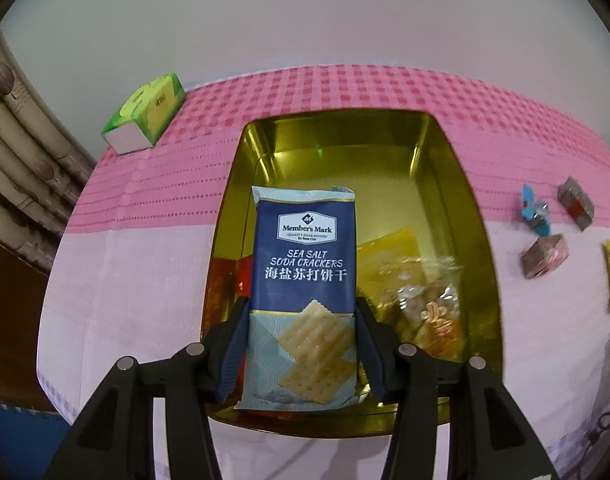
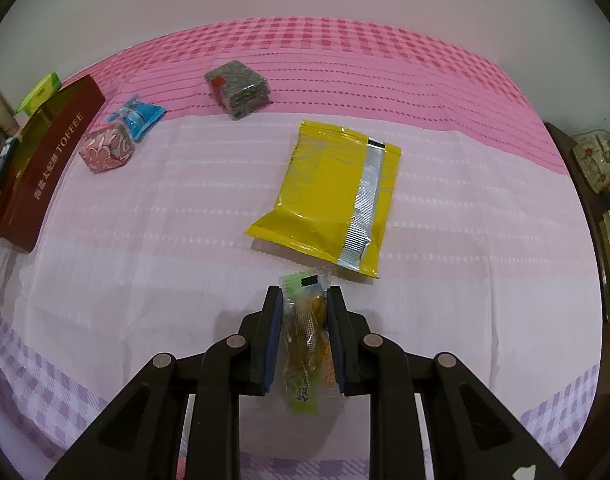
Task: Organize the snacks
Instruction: 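Carry the soda crackers into the tin and open the left gripper while the right holds the stick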
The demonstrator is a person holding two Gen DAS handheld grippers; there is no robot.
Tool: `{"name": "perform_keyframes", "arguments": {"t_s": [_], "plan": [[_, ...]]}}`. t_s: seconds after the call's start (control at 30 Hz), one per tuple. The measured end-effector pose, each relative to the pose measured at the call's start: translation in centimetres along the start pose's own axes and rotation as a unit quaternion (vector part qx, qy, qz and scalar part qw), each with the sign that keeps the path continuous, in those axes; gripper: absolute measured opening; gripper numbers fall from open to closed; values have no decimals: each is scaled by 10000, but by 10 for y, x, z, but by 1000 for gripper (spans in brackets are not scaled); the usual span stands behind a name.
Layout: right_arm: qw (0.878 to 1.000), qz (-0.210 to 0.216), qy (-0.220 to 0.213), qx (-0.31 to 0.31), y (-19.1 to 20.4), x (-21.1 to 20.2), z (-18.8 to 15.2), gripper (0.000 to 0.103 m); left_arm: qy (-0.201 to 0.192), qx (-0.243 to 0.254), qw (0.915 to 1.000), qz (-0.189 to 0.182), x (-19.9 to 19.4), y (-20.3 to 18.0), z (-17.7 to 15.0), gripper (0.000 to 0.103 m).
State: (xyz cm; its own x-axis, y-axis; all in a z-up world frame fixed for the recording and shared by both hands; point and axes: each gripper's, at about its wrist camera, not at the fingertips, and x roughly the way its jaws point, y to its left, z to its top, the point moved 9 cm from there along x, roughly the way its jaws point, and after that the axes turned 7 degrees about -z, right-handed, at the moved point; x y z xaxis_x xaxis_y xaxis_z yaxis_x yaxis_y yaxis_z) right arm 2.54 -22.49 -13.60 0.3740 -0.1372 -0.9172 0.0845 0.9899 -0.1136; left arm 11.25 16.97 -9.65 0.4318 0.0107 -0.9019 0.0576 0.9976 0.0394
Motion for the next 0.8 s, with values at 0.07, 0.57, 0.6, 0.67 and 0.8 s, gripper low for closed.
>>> {"name": "perform_keyframes", "arguments": {"t_s": [0.07, 0.57, 0.6, 0.67, 0.8], "plan": [[10000, -6, 27, 57, 0, 0, 0, 20, 36, 23, 10000, 20, 4, 3, -3, 51], [9997, 142, 91, 148, 31, -7, 4, 19, -11, 112, 9999, -48, 4, 4, -5, 54], [9998, 152, 67, 126, 35, -9, 5, 19, -18, 64, 9999, -80, 2, 6, -5, 54], [9998, 182, 33, 97, 39, -12, 6, 19, -56, 3, 9998, -182, -2, 7, -3, 56], [9995, 302, -62, 9, 57, -22, 14, 19, -137, -108, 9993, -329, -12, 9, 1, 56]]}}
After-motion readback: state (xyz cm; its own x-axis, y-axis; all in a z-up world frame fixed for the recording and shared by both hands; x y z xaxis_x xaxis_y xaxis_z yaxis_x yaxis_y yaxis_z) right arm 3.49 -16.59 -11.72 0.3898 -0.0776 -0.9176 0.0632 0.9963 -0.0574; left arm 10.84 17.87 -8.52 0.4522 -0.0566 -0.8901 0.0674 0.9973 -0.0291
